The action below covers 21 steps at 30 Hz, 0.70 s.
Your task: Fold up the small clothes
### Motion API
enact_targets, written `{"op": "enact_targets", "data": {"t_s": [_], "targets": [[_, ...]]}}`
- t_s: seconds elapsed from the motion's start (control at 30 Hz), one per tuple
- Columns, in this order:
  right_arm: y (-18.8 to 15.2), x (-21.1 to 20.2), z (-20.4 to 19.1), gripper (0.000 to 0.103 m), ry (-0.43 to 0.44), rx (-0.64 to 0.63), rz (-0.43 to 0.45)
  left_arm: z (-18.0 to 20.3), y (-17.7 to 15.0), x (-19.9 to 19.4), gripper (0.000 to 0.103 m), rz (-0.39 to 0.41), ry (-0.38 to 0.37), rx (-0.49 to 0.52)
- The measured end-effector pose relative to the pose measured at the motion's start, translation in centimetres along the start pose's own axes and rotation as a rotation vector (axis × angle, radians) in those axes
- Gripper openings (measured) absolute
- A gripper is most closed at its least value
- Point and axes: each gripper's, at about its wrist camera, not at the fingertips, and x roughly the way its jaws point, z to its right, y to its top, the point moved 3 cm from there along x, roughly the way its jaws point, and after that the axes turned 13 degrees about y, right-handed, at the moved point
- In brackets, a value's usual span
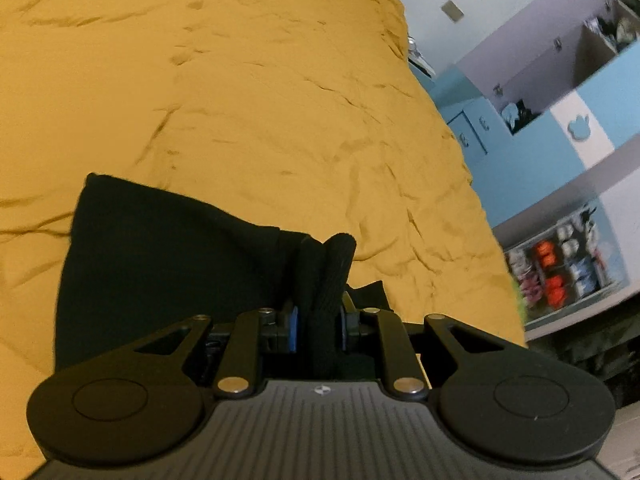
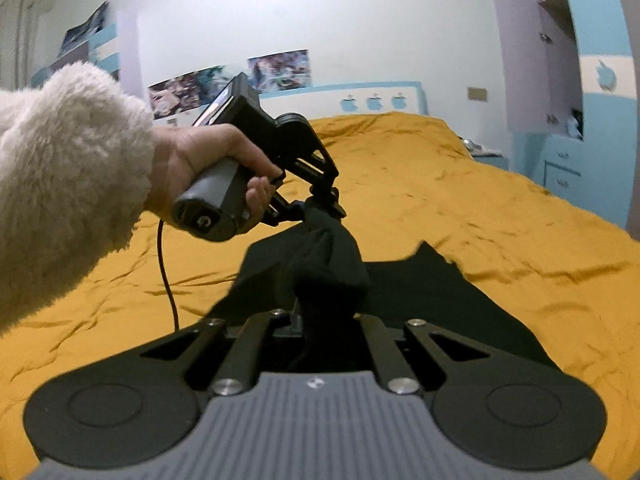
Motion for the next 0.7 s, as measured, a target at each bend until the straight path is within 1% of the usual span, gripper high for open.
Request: {"op": "enact_targets", "data": {"t_s": [0.13,0.23,0.4,0.53,0.7], "targets": [[-0.6,0.0,2.5,0.0,-0.047,0.039,0.015,1.8,-0.4,1.4,0.02,-0.015,-0.011,0.001],[-1.3,-0.5,4.5,0.0,-0.093,0.087,0.02,3.8,-0.6,2.3,0.02,-0.027,-0.014,0.036],[-1.7,-1.4,7.8,0.0,-0.139,0.156,0.029,6.6,-1.5,4.3,0.02,-0.052,-0.006,0.073],[-2.4,-1.3,9.6,0.0,-0.159,0.205,0.01,7.7,-2.3,5.7,0.02,-0.071,0.01,0.091],[-2.8,-1.2,11.0,0.0,-0.156,0.264,0.01,8.3,-2.7,6.2,0.02,-0.072,0.035,0.103]]}}
